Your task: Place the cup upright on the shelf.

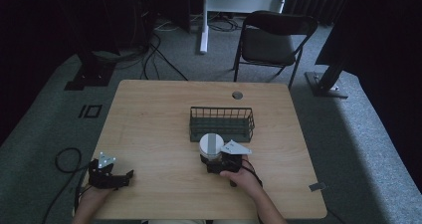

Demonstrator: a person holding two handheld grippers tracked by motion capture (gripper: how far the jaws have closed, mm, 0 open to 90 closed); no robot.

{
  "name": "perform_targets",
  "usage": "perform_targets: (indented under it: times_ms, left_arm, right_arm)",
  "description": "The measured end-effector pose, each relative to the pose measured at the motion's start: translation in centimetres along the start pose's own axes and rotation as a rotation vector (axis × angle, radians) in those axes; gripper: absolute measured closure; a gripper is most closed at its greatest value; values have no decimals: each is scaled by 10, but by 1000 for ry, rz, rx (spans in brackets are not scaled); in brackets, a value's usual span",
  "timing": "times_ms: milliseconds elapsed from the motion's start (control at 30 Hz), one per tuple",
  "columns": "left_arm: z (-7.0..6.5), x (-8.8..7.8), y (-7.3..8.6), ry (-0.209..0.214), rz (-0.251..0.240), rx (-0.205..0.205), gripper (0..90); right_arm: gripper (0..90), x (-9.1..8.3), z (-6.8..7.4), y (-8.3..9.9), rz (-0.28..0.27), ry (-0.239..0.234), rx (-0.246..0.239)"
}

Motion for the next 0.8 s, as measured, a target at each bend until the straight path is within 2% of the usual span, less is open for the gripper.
perform_targets:
  times_ms: [267,467,800]
  left_arm:
    - [0,0,0,0,-1,-1,1]
    - [0,0,0,0,-1,-1,1]
    - [0,0,0,0,0,-1,1]
  right_arm:
    - [146,4,2,-1,3,45,0]
    - [167,3,2,-2,14,60,-38]
    - [179,-2,4,-4,20,43,-61]
Point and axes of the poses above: each handheld gripper's, and its own axes: x roughly forward along the jaws, y roughly out of its underside, z roughly to its left, the point moved 6 cm from there along x, roughly forward along the jaws, and after that the axes turned 15 degrees about -x, right-handed, at the moved point
